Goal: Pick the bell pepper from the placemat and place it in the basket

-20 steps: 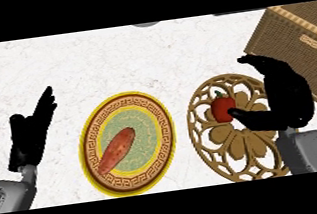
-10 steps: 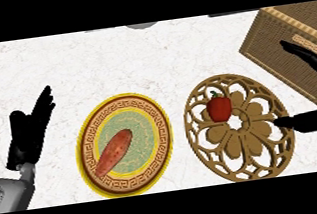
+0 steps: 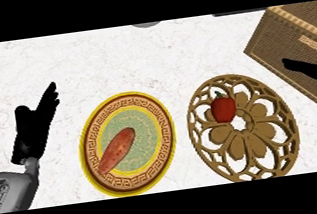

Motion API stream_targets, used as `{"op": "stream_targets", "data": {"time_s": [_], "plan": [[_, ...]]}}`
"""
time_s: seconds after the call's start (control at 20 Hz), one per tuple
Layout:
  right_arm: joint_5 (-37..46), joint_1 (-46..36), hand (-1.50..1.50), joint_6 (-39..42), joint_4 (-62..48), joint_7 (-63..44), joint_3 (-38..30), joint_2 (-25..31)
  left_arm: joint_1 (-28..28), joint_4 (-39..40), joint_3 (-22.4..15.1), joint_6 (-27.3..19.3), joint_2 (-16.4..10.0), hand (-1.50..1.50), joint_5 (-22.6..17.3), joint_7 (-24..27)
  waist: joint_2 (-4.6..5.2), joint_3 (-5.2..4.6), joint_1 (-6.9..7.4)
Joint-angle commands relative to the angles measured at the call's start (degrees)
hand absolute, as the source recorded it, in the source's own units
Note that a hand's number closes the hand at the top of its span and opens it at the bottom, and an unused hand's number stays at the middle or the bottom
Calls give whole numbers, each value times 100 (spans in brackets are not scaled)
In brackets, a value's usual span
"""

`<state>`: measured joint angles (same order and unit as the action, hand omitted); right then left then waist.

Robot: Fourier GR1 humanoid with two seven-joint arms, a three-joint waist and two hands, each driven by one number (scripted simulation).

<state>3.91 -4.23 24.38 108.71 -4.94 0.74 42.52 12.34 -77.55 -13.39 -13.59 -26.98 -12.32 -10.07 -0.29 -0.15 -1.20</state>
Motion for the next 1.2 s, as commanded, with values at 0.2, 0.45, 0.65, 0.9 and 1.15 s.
{"op": "stream_targets", "data": {"time_s": [0.2,0.45,0.65,0.9,1.15], "plan": [[-17,558,-150,539,615,-476,-534,-417,6,167,161,150,499,0,509,90,25,15,82],[802,15,-150,50,291,-648,-211,-1033,61,-70,316,278,517,0,614,-186,33,16,130],[1116,241,-150,-38,17,-91,-507,-1227,-20,-307,450,327,602,0,735,-298,27,17,128],[1508,221,-150,-28,-167,18,-355,-1636,-64,-331,676,536,698,0,955,-483,24,16,129],[2002,76,-150,-66,-764,472,-106,-1899,85,-74,903,726,884,0,1083,-298,29,16,121]]}}
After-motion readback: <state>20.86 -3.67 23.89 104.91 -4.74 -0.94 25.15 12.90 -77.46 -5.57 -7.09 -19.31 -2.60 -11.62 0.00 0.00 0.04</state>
